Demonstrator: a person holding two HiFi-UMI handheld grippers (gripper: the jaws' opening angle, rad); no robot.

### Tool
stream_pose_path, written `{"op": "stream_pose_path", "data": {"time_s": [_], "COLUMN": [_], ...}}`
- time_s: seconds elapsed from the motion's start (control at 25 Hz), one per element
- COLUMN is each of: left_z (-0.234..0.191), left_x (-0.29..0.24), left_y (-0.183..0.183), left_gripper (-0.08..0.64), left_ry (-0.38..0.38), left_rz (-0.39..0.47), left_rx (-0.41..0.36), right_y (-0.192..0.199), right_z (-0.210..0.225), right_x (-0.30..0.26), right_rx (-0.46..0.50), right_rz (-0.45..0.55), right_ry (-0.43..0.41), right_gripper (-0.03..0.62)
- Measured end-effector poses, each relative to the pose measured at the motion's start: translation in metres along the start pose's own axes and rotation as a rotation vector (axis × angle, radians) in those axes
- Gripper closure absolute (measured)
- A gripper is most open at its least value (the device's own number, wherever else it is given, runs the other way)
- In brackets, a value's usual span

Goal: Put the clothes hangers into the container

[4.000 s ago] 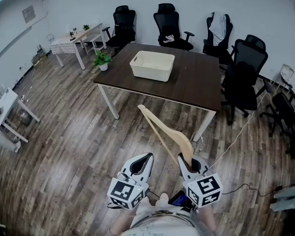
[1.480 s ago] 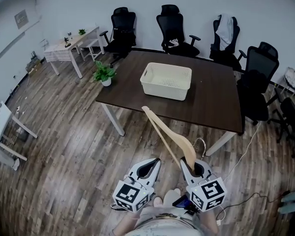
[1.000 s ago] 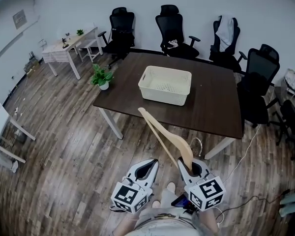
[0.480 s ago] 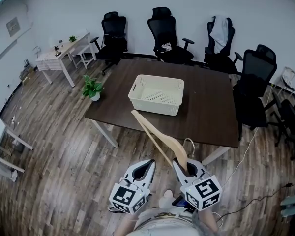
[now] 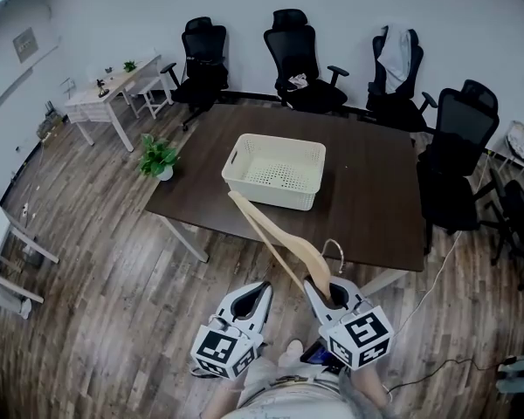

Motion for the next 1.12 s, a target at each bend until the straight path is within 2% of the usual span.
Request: {"op": "stream_pose_path", "data": {"time_s": [0.44, 0.84, 1.12], "left_z": [-0.015, -0.055, -0.099], "left_x": [-0.02, -0.062, -0.077], "left_y": [0.001, -0.015, -0.022], "left_gripper": [0.549, 0.549, 0.549], "left_ry": [0.006, 0.111, 0.129], "left_rz": [-0.009, -0.02, -0.036], "left_rx": [0.022, -0.006, -0.004], "right_y": [-0.002, -0.011, -0.022], "right_z": [0.016, 0.034, 0.041], "right_x": [-0.018, -0.061, -0.101], "right_rx": [0.003, -0.046, -0.064], "right_rz": [-0.025, -0.014, -0.012], "right_ry": [0.008, 0.071, 0.107], "right_gripper": [0.566, 0.566, 0.567]}}
Point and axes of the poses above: the fingertips, and each gripper's own axes: x backward along the fingers, z to its right, y out of its underside, the point moved 4 cm from there along x, backward along the fingers, and after that the axes turned 1 degree about -x, right-handed, at the moved point
